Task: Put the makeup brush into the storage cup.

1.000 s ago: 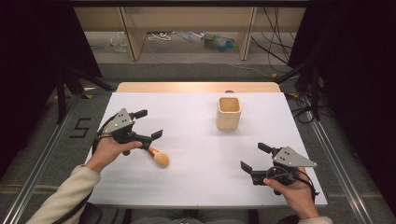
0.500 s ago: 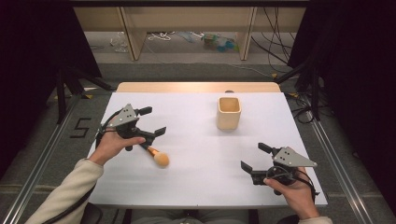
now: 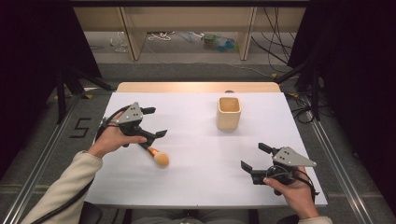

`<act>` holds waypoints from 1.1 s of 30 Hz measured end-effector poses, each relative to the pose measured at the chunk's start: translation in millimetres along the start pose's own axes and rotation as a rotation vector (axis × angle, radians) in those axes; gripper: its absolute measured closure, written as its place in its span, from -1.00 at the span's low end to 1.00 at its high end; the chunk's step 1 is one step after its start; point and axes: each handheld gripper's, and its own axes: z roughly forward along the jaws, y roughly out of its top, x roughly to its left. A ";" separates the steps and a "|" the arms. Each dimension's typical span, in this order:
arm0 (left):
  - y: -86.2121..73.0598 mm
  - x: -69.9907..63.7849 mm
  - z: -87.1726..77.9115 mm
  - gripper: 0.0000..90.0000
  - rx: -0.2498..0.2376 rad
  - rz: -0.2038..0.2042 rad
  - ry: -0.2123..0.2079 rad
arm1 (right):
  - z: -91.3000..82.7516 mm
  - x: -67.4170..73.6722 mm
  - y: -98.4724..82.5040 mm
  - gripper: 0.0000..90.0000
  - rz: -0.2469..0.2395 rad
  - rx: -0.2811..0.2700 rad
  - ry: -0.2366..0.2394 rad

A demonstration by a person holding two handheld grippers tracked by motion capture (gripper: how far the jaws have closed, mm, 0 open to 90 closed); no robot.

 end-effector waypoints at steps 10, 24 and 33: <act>5.2 7.4 1.5 -0.85 0.187 0.095 -0.122 | 0.8 0.5 -0.3 -0.81 -0.003 -0.004 -0.001; 4.0 11.0 15.3 -0.76 0.474 0.295 -0.210 | 1.1 0.4 -0.9 -0.80 0.000 0.003 0.001; 0.6 6.9 19.2 -0.79 0.575 0.387 -0.216 | 2.0 0.7 -1.7 -0.80 0.013 0.005 0.003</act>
